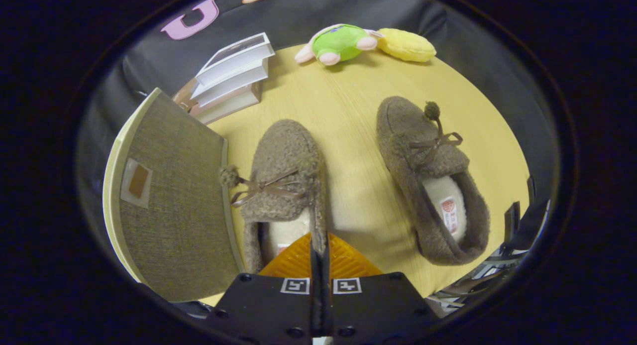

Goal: Open the storage box then place both shoes into the box .Put the left shoe in first, then the right shoe, with the right side of both shoes facing outward in a uniform manner.

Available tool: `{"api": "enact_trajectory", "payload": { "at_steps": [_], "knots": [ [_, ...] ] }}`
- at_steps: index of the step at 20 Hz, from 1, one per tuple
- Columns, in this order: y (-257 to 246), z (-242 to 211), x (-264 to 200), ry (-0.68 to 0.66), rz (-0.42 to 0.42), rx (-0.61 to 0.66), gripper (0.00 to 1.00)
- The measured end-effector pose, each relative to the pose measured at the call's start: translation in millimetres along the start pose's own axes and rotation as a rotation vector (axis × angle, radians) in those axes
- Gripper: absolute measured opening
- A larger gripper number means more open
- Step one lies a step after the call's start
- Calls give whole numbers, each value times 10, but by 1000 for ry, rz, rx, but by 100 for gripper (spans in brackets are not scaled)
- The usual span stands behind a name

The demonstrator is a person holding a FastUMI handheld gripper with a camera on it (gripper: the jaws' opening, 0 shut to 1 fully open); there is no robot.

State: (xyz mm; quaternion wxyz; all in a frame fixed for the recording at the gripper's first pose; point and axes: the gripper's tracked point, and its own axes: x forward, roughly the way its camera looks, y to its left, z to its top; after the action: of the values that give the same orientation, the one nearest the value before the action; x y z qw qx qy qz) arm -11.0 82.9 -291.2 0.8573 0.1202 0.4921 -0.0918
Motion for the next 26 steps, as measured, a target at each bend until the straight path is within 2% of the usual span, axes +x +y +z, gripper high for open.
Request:
{"api": "enact_trajectory", "payload": {
  "at_steps": [5,14,20,26],
  "knots": [
    [54,111,-152,-72,-40,26,3],
    [-63,470,-724,-209,-158,-20,3],
    [26,630,-1360,-288,-267,-98,3],
    [506,964,-2085,-422,-313,-137,3]
  ]
}}
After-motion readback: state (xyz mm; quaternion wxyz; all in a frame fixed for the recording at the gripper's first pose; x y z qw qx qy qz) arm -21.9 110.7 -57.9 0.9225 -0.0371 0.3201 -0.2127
